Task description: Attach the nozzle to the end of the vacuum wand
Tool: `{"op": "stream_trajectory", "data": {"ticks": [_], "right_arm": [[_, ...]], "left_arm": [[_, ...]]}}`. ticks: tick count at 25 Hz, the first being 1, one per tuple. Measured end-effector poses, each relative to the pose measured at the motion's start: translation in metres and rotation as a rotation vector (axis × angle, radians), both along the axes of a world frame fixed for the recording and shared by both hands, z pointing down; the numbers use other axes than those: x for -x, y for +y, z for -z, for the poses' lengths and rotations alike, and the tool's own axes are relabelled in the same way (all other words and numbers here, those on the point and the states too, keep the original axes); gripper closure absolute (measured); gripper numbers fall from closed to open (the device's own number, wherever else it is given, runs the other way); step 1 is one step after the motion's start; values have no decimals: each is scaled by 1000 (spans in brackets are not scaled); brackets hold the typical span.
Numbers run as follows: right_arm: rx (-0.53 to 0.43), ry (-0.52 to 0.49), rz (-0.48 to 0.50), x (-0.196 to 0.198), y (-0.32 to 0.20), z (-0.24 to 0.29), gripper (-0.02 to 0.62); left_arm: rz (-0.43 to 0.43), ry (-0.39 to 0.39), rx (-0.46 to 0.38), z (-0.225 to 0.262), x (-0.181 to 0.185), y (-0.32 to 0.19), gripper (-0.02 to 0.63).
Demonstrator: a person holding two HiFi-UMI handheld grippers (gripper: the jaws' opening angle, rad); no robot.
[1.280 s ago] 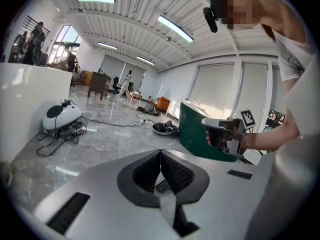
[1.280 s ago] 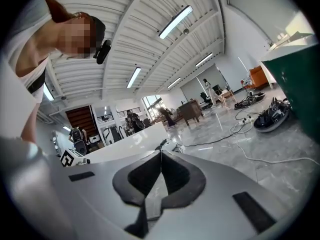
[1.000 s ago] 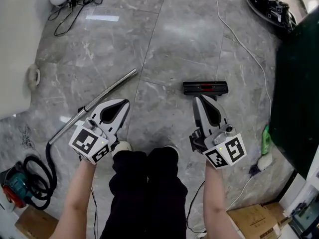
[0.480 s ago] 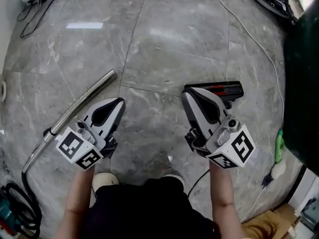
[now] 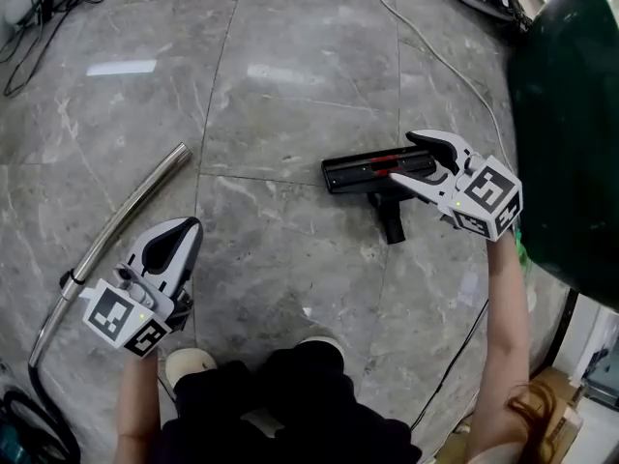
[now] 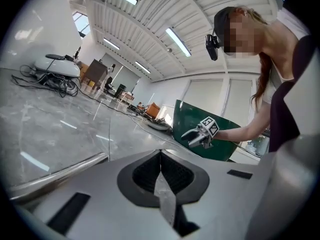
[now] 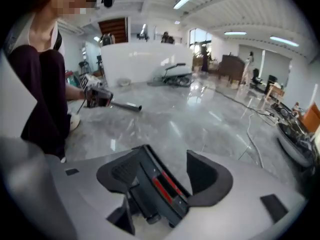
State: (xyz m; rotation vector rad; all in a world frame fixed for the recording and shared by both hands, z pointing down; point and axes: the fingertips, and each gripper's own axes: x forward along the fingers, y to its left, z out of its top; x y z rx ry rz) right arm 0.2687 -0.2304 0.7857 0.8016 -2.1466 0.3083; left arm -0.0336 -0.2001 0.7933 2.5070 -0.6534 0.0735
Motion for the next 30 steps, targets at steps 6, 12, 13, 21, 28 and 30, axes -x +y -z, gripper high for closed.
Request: {"op": "stream_trajectory", "data": {"ticks": [6, 12, 13, 21, 28, 30], "right_arm": [[271, 323, 252, -30, 39, -63, 227], [375, 544, 430, -86, 51, -84, 221], [385, 561, 459, -90, 51, -89, 221], [462, 708, 664, -117, 27, -118, 222], [406, 677, 656, -98, 35, -142, 222], [431, 607, 553, -97, 41, -141, 224]], "left_arm": [[-13, -24, 3, -4, 5, 4, 597], [-30, -72, -5, -10, 6, 6, 596], [-33, -84, -7, -11, 5, 7, 597], [-74, -171, -35, -14, -14, 16, 597], [-72, -185, -22, -19, -24, 18, 597], [-78, -191, -27, -18, -27, 20, 597]]}}
